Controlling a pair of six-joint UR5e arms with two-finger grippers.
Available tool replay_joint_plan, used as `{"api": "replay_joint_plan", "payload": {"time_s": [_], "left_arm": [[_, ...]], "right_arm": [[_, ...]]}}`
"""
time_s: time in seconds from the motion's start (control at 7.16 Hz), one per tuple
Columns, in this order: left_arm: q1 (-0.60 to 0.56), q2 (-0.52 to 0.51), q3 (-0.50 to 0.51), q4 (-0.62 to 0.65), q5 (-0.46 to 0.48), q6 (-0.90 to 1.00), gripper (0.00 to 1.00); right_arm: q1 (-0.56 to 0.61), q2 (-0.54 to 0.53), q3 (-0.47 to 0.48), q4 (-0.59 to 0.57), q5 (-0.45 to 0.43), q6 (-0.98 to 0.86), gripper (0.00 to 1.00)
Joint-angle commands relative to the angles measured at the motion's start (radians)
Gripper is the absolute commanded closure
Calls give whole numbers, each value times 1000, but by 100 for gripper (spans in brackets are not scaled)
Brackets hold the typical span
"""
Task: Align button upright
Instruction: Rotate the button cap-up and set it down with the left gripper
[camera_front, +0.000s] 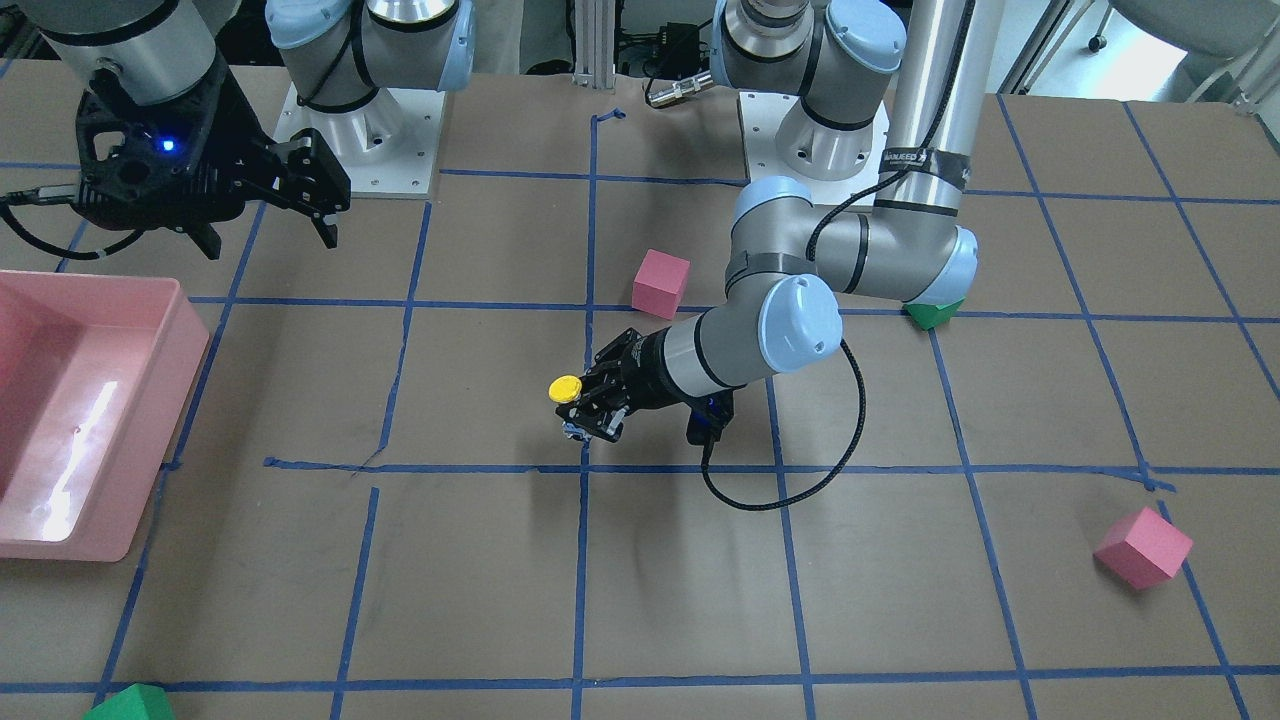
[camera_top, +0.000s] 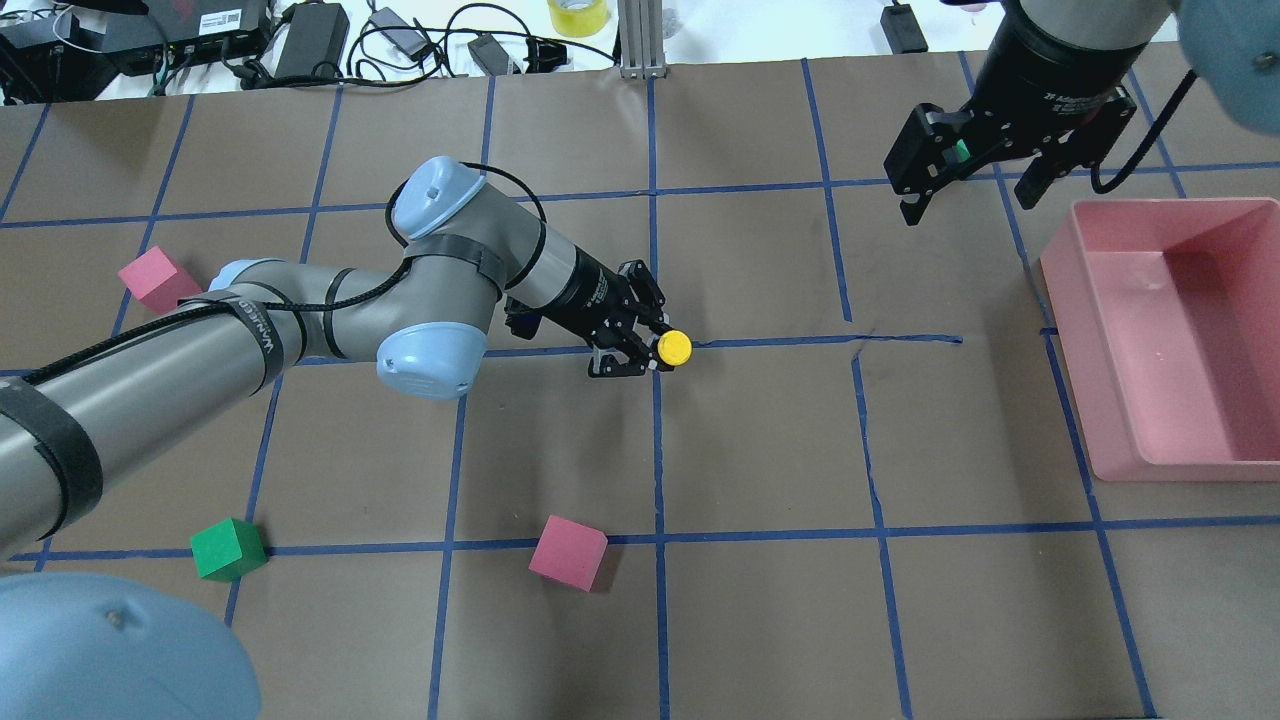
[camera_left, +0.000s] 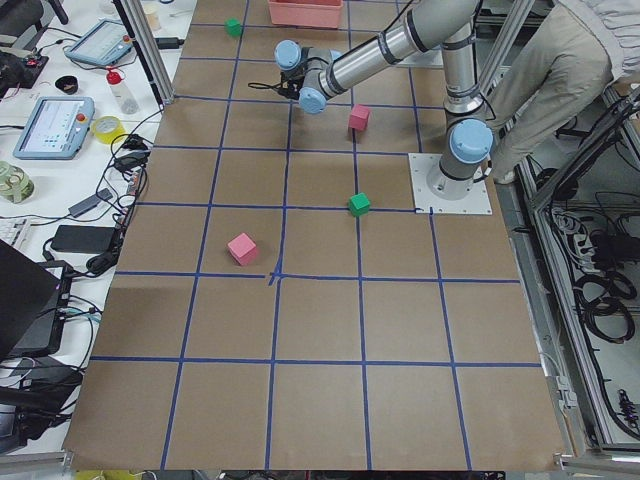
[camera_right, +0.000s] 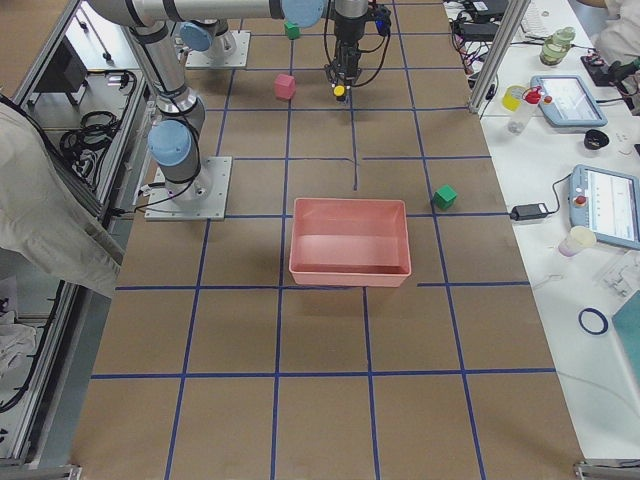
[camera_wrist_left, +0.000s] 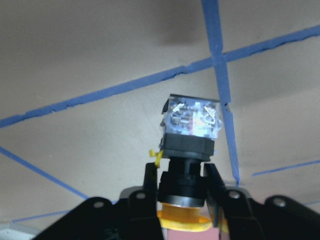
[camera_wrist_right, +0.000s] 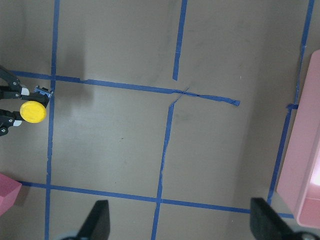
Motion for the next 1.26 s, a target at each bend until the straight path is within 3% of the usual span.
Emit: {"api": "replay_joint_plan", "payload": {"time_s": [0.0, 0.28, 0.56, 0.7, 0.84, 0.98, 1.12], "left_arm": [[34, -3, -52, 1, -57, 51, 100], [34, -5, -65, -7, -54, 51, 100], [34, -11, -67, -10, -52, 42, 93], [34, -16, -69, -10, -44, 45, 67], [34, -31, -70, -16, -40, 49, 66], [34, -30, -75, -22, -40, 51, 41], [34, -30, -72, -22, -40, 54, 0]], "right_arm": [[0, 0, 0, -1, 0, 0, 0], [0, 0, 0, 2, -1, 0, 0], [2, 2, 0, 5, -1, 0, 0], [2, 2, 0, 5, 0, 0, 0], [2, 2, 2, 5, -1, 2, 0], [2, 0, 0, 5, 0, 2, 0], [2, 2, 0, 5, 0, 2, 0]]}}
